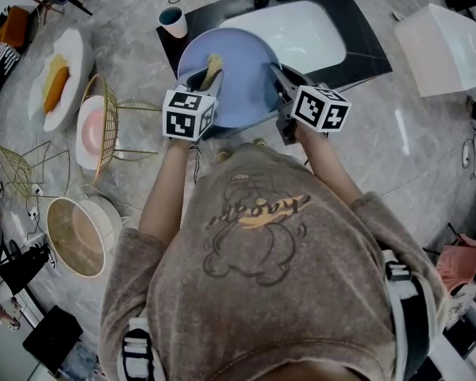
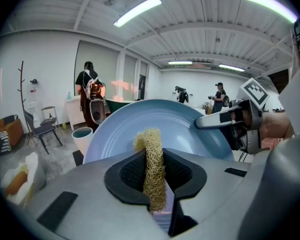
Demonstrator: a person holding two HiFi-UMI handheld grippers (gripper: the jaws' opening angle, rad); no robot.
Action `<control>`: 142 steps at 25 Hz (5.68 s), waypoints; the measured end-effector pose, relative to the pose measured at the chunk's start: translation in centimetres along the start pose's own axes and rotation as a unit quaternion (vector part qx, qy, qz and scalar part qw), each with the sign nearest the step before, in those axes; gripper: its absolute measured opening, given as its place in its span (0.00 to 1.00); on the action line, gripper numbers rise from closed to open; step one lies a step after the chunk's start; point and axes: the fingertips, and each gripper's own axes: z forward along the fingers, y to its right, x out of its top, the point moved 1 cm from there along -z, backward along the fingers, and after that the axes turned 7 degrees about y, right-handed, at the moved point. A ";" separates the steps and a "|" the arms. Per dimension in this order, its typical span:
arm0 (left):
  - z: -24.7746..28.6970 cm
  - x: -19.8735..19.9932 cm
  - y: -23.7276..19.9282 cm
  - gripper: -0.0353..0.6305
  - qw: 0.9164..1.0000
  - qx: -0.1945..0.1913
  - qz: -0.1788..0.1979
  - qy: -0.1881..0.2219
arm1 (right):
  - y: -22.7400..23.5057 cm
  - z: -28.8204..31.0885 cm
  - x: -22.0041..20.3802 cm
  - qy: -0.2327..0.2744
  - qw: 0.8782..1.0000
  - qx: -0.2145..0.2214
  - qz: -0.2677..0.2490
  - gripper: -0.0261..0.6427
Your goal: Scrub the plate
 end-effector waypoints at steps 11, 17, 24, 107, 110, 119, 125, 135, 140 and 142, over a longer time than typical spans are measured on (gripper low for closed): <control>-0.1 -2.3 2.2 0.18 1.000 -0.018 -0.014 -0.019 | 1.2 0.2 0.6 0.008 1.000 -0.020 0.008 0.10; 0.4 -2.4 4.2 0.18 0.999 -0.043 -0.005 -0.026 | 1.2 0.3 0.7 0.012 1.000 -0.024 0.012 0.10; 1.3 -2.0 6.5 0.18 0.997 -0.072 0.004 -0.026 | 0.7 0.5 0.1 -0.003 1.000 -0.013 -0.001 0.10; 3.0 4.4 3.4 0.18 0.996 -0.088 0.011 -0.032 | -2.4 1.3 -1.3 -0.035 0.996 0.063 -0.055 0.09; 2.9 4.2 1.6 0.18 0.997 -0.068 0.009 -0.034 | -2.1 1.3 -1.3 -0.036 0.996 0.061 -0.056 0.09; 2.0 1.9 -3.1 0.18 0.998 -0.019 0.006 -0.061 | -1.4 1.3 -1.1 -0.039 0.997 0.048 -0.055 0.10; 0.8 -1.4 -4.7 0.18 0.996 0.003 0.000 -0.094 | -0.7 1.1 -0.8 -0.031 0.998 0.029 -0.055 0.10; 0.3 -4.8 -2.8 0.18 0.991 -0.015 0.005 -0.133 | 0.3 1.1 0.9 -0.001 0.999 0.005 -0.046 0.11; 0.5 -6.1 0.3 0.18 0.988 -0.048 0.009 -0.147 | 1.0 0.9 1.6 0.010 0.999 -0.009 -0.045 0.11; 0.6 -6.6 1.9 0.18 0.986 -0.066 0.012 -0.154 | 1.5 0.8 1.8 0.014 0.999 -0.017 -0.043 0.11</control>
